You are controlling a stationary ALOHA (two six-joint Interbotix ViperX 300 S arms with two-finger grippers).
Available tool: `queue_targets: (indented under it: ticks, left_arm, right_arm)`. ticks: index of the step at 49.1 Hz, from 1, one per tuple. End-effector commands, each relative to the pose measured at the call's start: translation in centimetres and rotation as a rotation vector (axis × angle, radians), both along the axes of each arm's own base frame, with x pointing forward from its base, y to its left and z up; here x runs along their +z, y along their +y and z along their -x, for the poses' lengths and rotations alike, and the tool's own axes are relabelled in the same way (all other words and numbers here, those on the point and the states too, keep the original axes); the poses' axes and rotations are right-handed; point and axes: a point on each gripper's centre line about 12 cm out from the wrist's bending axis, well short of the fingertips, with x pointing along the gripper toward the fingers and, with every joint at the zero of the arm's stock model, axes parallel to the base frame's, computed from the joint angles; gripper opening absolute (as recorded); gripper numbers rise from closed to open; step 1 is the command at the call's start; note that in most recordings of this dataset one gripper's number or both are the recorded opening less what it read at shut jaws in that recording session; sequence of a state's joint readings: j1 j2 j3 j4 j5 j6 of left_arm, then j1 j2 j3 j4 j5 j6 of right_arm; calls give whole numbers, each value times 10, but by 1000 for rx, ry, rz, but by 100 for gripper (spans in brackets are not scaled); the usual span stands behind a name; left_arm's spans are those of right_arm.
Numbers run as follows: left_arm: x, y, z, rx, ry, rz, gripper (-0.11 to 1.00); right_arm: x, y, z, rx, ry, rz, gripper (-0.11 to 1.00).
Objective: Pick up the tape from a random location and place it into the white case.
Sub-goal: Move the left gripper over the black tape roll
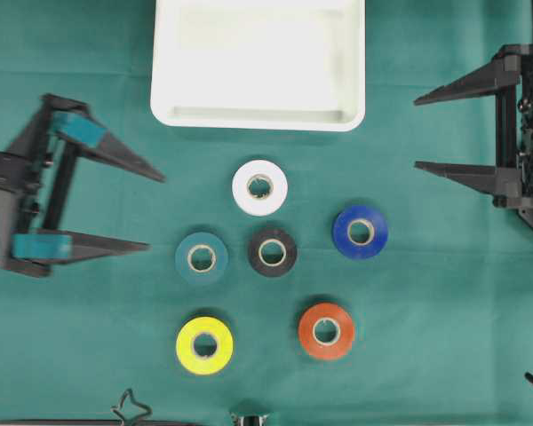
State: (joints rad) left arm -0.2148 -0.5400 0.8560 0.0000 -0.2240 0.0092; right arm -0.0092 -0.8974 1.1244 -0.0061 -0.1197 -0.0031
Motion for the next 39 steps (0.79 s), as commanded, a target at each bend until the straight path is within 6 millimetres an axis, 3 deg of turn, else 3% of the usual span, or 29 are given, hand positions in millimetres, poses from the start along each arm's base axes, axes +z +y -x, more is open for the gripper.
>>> queue_targets:
  ticks: [1, 19, 25, 39]
  left_arm:
    - [18, -3, -22, 6, -35, 7, 99]
    - [25, -15, -96, 12, 20, -39, 99]
    - [26, -17, -105, 10, 38, -52, 99]
    - [28, -16, -106, 20, 78, -1, 99]
  right_arm:
    - [12, 0, -3, -1, -31, 2, 93]
    - [12, 0, -3, -1, -31, 2, 93]
    - [13, 0, -3, -1, -32, 2, 93]
    - [12, 0, -3, -1, -29, 2, 93]
